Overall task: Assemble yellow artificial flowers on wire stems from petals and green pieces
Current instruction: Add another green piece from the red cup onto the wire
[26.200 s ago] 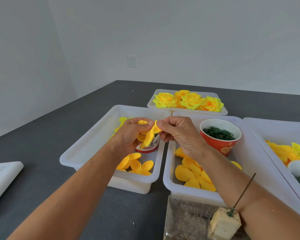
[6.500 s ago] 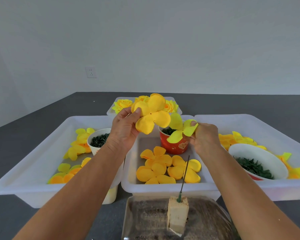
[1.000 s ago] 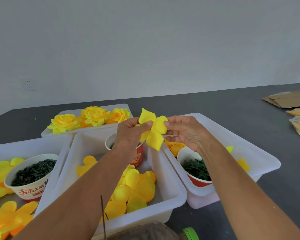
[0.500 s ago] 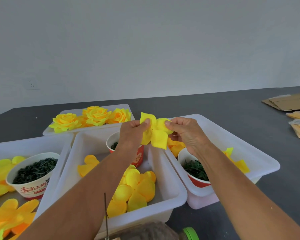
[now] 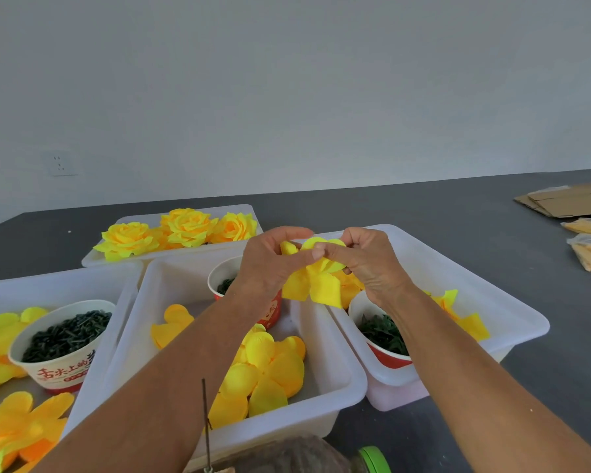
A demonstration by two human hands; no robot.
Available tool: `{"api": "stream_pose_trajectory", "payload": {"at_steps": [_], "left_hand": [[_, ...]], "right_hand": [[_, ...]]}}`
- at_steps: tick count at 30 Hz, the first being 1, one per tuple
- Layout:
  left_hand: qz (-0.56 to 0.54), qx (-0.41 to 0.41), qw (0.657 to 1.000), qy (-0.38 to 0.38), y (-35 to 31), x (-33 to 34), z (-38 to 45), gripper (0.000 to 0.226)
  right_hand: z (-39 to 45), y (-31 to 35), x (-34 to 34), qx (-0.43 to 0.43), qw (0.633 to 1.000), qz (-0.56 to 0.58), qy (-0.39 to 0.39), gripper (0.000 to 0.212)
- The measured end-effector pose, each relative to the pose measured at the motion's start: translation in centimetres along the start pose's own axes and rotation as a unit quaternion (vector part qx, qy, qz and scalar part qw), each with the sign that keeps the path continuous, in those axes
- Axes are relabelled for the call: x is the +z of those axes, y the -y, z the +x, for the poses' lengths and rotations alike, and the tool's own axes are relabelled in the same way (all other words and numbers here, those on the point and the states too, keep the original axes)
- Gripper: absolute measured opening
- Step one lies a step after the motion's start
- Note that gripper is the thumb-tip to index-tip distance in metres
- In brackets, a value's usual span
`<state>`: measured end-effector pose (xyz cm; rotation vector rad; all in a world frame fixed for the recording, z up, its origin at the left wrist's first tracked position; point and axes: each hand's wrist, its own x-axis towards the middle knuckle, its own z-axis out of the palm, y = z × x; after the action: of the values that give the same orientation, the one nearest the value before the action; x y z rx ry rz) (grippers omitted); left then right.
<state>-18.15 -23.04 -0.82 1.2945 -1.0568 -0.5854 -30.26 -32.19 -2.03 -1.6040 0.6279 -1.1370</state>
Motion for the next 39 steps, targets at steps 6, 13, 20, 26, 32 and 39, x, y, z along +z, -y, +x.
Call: {"api": "stream_pose_trajectory", "payload": {"at_steps": [6, 13, 20, 26, 32, 39], "left_hand": [[-0.008, 0.057, 0.998, -0.023, -0.4, 0.1, -0.2, 0.008], [-0.124, 0.032, 0.990, -0.053, -0.9, -0.2, -0.3, 0.014], [-0.204, -0.015, 0.971, -0.121, -0.8, -0.4, 0.1, 0.020], [-0.227, -0.039, 0.962, -0.149, -0.7, -1.0, 0.5, 0.016], [-0.189, -0.070, 0.968, -0.148, -0.5, -0.8, 0.5, 0.003], [-0.121, -0.064, 0.979, -0.148, -0.2, -0.7, 0.5, 0.009]], "right_hand": [[-0.1, 0.6, 0.0, 0.076, 0.994, 0.078, 0.022, 0.037], [0.4, 0.5, -0.6, 0.162, 0.977, 0.113, -0.084, 0.025], [0.7, -0.2, -1.1, 0.154, 0.963, 0.021, -0.222, 0.038], [1.0, -0.4, -1.8, 0.151, 0.938, -0.019, -0.310, 0.040], [1.1, -0.8, -2.0, 0.139, 0.941, -0.109, -0.287, 0.044], [1.0, -1.1, -1.8, 0.134, 0.905, -0.321, -0.244, 0.021]]}}
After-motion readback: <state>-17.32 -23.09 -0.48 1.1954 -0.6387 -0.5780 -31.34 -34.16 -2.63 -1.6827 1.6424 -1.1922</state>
